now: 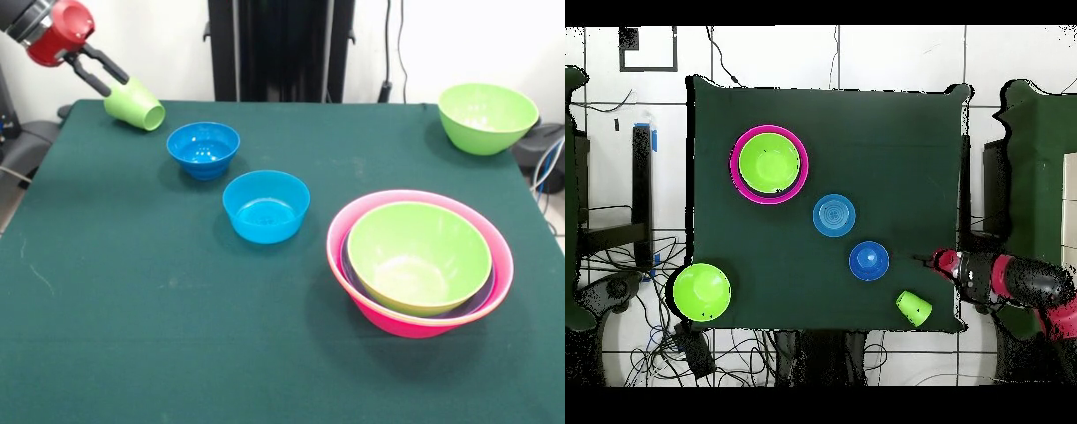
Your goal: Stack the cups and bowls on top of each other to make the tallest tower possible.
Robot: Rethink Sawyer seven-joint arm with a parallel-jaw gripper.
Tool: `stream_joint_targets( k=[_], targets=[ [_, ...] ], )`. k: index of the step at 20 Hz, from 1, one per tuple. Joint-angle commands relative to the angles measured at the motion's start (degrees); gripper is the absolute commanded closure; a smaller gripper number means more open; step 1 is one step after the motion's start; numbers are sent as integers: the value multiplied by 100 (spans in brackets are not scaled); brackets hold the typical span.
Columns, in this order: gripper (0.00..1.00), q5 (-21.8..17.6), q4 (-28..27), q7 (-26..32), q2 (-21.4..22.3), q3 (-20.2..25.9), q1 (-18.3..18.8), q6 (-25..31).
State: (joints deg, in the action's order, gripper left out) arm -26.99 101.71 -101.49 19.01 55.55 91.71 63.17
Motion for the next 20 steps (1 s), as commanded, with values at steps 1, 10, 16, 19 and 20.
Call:
stream_joint_targets(
  k=[1,10,16,19,20],
  targets=[
    [0,-440,-473,1976,-225,-314,-120,626],
    [0,-461,-670,2187,-513,-428,-3,983],
    [0,-522,-844,2348,-784,-547,98,1124],
    [0,-560,-911,2412,-932,-600,159,1160],
    [0,-561,-964,2469,-1062,-658,192,1196]
  ],
)
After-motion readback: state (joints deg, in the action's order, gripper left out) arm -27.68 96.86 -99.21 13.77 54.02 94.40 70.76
